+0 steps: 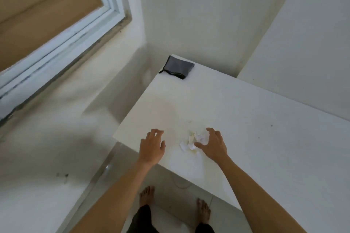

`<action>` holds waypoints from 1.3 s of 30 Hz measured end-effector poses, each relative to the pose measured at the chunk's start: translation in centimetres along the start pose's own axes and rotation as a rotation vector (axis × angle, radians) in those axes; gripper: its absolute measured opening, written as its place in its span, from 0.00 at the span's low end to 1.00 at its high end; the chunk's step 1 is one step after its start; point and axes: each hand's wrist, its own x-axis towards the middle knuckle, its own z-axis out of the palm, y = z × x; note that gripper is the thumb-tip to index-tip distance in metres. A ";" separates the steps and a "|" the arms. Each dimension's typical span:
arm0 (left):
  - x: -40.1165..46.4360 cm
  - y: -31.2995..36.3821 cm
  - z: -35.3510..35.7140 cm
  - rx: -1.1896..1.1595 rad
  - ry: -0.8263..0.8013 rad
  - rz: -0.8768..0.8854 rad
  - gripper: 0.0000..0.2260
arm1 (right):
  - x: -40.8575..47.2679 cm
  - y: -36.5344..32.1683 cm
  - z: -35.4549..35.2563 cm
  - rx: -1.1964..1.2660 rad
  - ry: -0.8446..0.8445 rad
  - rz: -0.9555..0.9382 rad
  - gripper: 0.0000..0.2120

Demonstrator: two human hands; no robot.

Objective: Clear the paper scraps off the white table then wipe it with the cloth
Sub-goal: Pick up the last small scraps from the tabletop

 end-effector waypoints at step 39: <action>10.4 0.4 11.0 0.178 0.149 0.429 0.23 | -2.3 3.1 4.0 0.175 0.183 0.160 0.41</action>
